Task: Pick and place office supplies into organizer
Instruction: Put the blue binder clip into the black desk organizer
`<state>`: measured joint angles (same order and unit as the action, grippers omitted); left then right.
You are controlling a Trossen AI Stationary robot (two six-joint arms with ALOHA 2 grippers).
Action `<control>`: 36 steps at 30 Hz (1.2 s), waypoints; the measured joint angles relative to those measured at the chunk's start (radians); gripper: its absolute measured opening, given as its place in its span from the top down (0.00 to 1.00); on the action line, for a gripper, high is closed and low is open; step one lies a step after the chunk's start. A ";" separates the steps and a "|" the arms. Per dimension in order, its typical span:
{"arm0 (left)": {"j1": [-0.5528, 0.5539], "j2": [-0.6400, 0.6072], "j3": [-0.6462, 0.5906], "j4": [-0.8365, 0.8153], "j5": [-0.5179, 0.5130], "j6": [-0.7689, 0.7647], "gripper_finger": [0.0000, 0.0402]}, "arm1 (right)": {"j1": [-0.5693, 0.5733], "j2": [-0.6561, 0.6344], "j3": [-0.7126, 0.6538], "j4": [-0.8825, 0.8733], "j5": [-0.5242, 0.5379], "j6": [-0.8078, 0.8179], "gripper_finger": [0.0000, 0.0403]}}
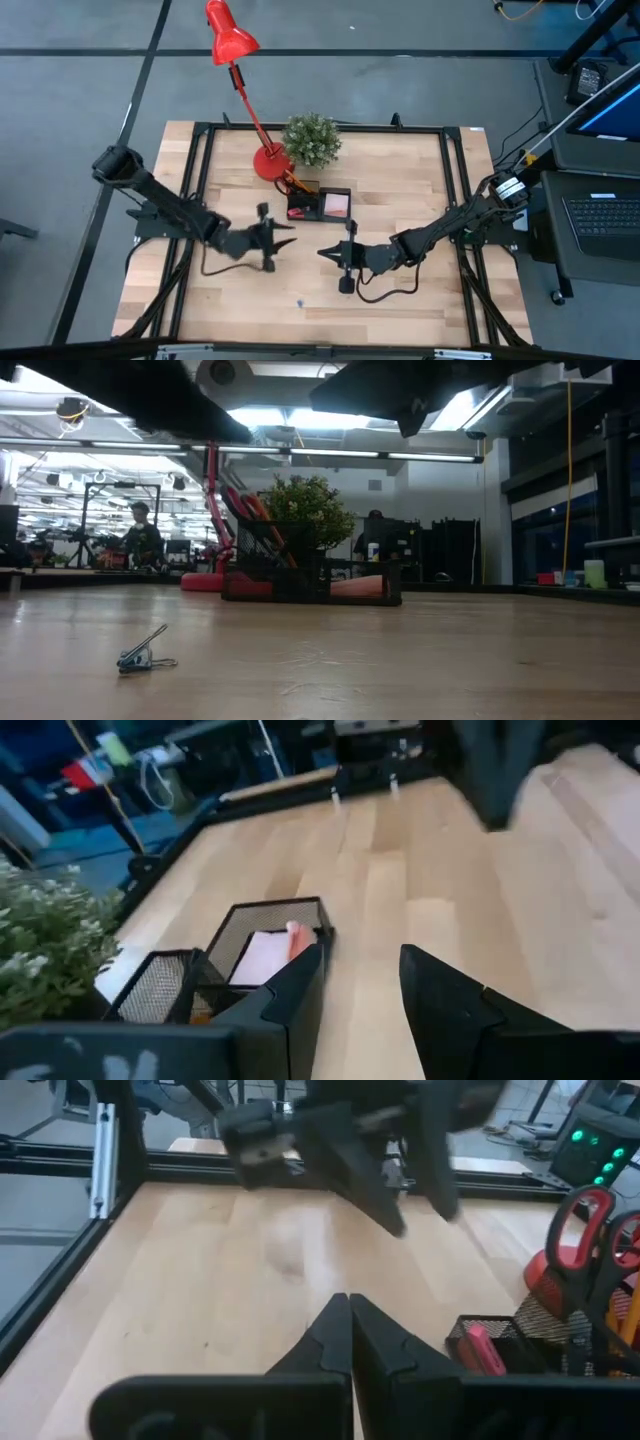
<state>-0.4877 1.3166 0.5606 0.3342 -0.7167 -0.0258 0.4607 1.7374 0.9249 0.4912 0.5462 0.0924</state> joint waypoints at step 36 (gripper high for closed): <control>-0.469 0.719 0.701 -0.301 -0.456 -0.572 0.68 | 0.212 0.000 0.046 -0.018 -0.001 -0.024 1.00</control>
<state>-0.9568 2.0358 1.2615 0.0335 -1.1724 -0.5979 0.6732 1.7374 0.9707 0.4736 0.5457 0.0689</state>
